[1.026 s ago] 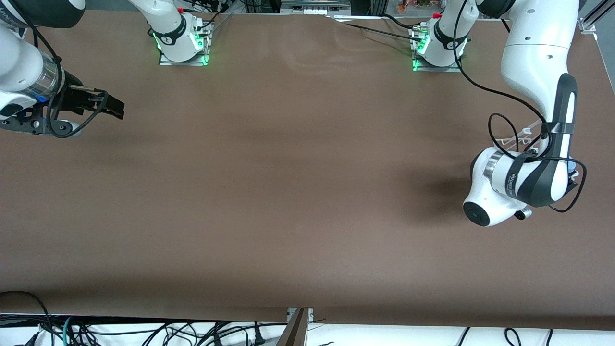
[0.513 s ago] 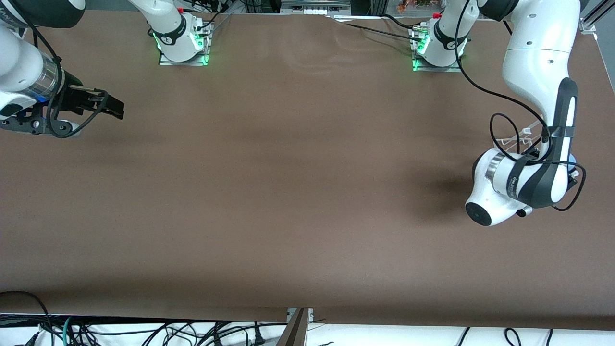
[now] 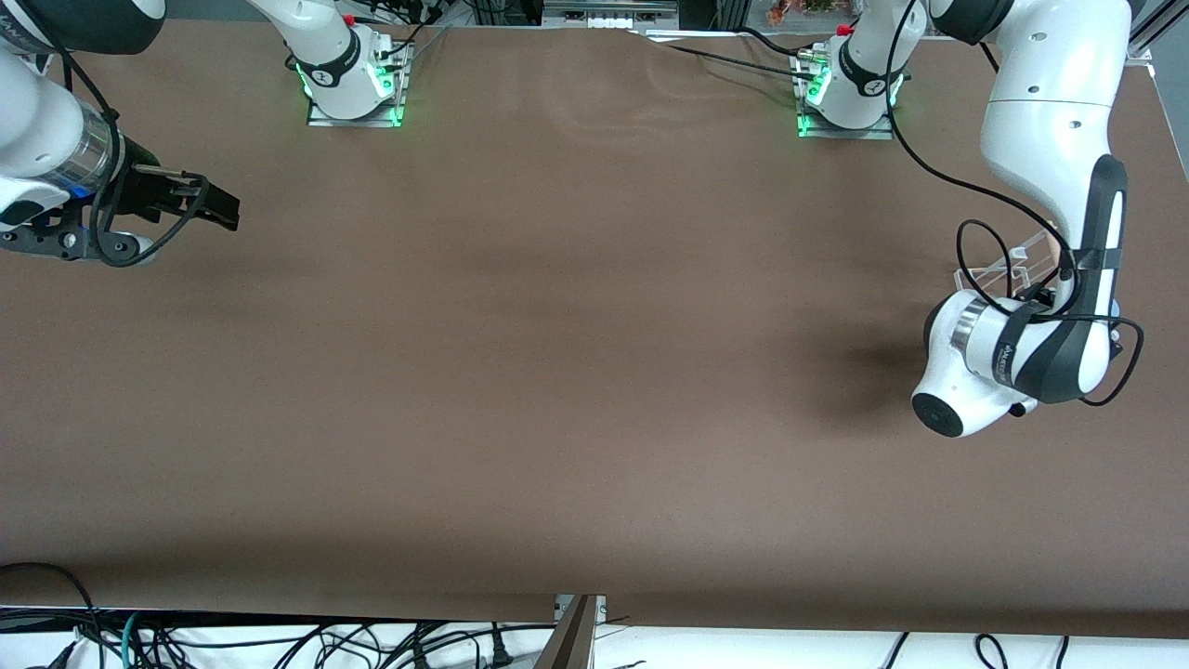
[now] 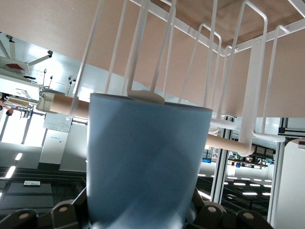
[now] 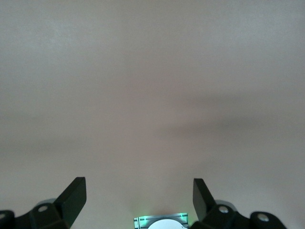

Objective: Transfer cup to left arm and place on rack
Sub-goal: 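Lower the cup onto a rack prong with the left gripper, then open the left gripper to release the cup on the rack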

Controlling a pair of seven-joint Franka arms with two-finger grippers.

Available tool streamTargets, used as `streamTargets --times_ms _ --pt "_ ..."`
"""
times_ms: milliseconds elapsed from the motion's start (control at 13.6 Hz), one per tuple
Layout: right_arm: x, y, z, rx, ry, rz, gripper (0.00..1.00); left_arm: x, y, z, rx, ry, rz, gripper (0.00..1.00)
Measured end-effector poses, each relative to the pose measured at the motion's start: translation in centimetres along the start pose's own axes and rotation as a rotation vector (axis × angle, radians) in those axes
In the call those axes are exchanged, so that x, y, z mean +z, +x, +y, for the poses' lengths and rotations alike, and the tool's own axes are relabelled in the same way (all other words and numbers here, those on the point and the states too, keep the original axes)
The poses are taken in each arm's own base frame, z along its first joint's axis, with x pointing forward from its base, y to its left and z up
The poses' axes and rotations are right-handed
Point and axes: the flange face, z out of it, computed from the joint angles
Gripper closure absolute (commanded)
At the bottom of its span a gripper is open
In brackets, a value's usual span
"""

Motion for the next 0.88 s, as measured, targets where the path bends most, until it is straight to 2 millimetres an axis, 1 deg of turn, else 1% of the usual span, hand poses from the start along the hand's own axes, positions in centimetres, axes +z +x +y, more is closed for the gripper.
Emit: streamTargets --times_ms 73,147,513,733,879 --pt "0.0 0.0 0.0 0.0 -0.004 0.001 0.01 0.0 0.1 0.0 0.001 0.001 0.0 0.59" --pt "0.0 0.0 0.1 0.0 -0.006 0.0 0.01 -0.1 0.1 0.1 0.001 0.002 0.001 0.01" --pt "0.0 0.0 0.0 -0.002 -0.007 0.0 0.01 -1.2 0.2 0.7 -0.003 0.02 0.005 0.0" --pt "0.0 0.0 0.0 -0.002 -0.008 -0.001 0.01 -1.5 0.1 0.8 -0.008 0.024 0.006 0.0" --pt "0.1 0.0 0.0 -0.002 -0.008 -0.002 0.01 -2.1 -0.5 0.6 -0.025 0.03 0.016 0.0"
